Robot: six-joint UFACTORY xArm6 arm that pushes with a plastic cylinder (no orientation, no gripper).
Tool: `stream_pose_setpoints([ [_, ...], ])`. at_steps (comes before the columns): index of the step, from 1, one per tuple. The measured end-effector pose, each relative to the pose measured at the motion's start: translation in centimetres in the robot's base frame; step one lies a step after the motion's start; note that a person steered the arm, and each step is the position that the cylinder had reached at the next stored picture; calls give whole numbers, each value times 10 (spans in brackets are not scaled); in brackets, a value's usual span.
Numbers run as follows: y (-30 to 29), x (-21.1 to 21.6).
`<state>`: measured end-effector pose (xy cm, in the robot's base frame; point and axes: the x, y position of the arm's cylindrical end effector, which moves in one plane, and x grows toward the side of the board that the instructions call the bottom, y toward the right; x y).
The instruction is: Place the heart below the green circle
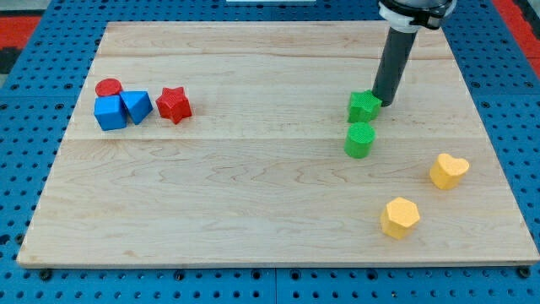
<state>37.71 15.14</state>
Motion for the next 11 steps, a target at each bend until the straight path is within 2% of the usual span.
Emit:
stream_pose_setpoints([
  [1,51,-5],
  [2,166,36],
  [3,153,78],
  [5,109,121],
  [6,83,128],
  [8,90,147],
  [9,35,148],
  [11,5,135],
])
